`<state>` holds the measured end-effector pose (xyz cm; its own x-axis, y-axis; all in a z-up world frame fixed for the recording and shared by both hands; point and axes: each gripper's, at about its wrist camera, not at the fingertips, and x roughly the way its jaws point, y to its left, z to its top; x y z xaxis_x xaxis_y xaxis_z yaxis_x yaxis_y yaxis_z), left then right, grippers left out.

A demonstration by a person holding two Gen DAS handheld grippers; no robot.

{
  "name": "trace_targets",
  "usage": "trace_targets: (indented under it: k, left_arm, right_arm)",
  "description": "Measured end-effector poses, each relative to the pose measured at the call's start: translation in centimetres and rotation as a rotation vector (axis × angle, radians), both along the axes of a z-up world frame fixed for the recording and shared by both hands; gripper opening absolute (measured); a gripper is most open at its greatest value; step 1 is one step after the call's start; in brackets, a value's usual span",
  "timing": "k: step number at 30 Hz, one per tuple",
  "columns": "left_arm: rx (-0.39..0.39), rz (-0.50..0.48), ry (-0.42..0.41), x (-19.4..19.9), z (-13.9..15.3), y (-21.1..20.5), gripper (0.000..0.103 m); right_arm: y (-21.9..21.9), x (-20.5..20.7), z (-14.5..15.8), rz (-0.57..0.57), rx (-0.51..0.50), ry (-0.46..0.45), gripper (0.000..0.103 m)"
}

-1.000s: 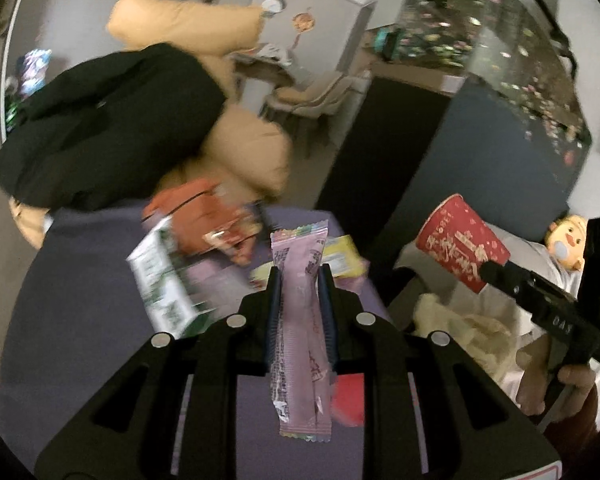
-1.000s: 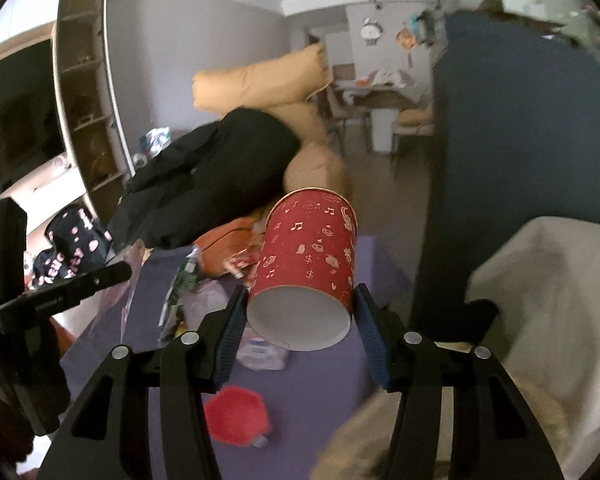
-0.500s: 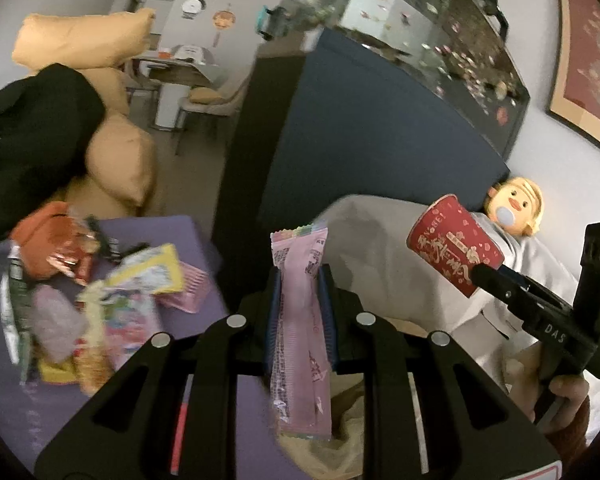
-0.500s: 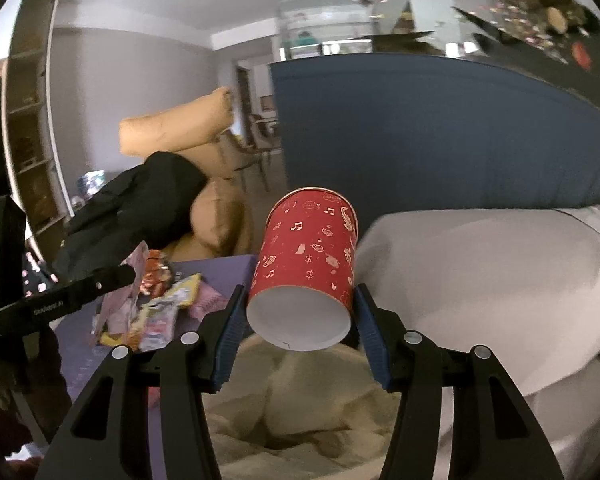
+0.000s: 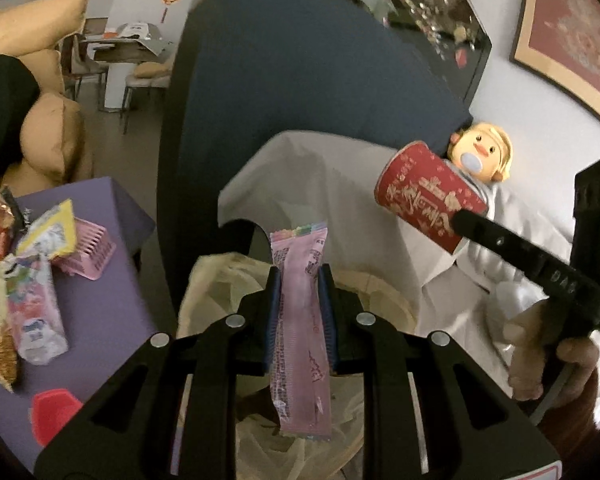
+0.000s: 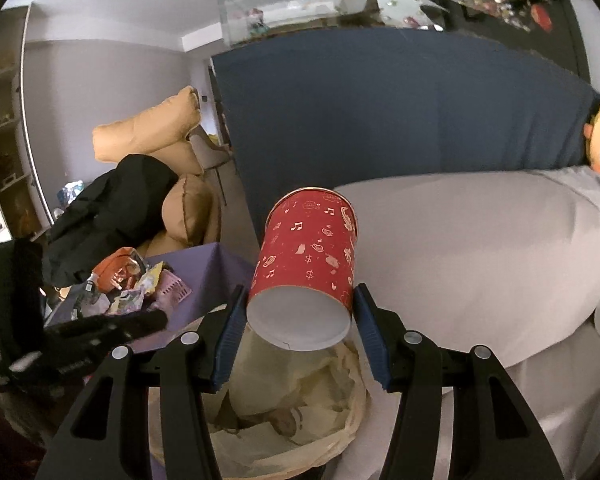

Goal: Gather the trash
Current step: 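Carry the pink wrapper and red cup to the yellow trash bag and release both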

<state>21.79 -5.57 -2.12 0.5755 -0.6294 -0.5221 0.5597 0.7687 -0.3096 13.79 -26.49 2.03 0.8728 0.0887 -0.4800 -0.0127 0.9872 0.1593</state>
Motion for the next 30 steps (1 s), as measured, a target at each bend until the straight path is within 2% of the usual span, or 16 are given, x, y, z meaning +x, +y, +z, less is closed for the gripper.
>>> trace_targets:
  k: [5, 7, 8, 9, 13, 18, 26, 30]
  left_arm:
    - [-0.006, -0.011, 0.029, 1.1, -1.3, -1.0, 0.02]
    - [-0.02, -0.015, 0.045, 1.5, -1.7, -0.9, 0.038]
    - [-0.026, -0.018, 0.054, 1.6, -2.0, -0.5, 0.049]
    - [-0.035, -0.02, 0.067, 1.7, -2.1, -0.2, 0.052]
    - [-0.014, 0.041, 0.085, 1.9, -1.8, 1.5, 0.052]
    - [0.017, 0.146, 0.064, 1.2, -1.4, 4.8, 0.056]
    - [0.044, 0.258, 0.049, 0.0, -1.8, 11.1, 0.057]
    - [0.037, 0.309, 0.072, -0.3, -2.5, 14.2, 0.057]
  right_arm:
    - [0.1, 0.3, -0.7, 0.003, 0.009, 0.019, 0.051]
    - [0.2, 0.5, -1.0, 0.008, 0.011, 0.024, 0.051]
    - [0.4, 0.5, -1.1, 0.012, 0.011, 0.025, 0.051]
    - [0.4, 0.7, -1.1, 0.015, 0.011, 0.026, 0.051]
    - [1.4, 1.2, -1.8, 0.049, 0.018, 0.05, 0.051]
    - [3.3, 2.0, -3.9, 0.114, 0.047, 0.116, 0.051]
    - [7.7, 4.5, -9.0, 0.209, 0.11, 0.285, 0.051]
    - [9.1, 6.4, -12.5, 0.197, 0.051, 0.376, 0.051]
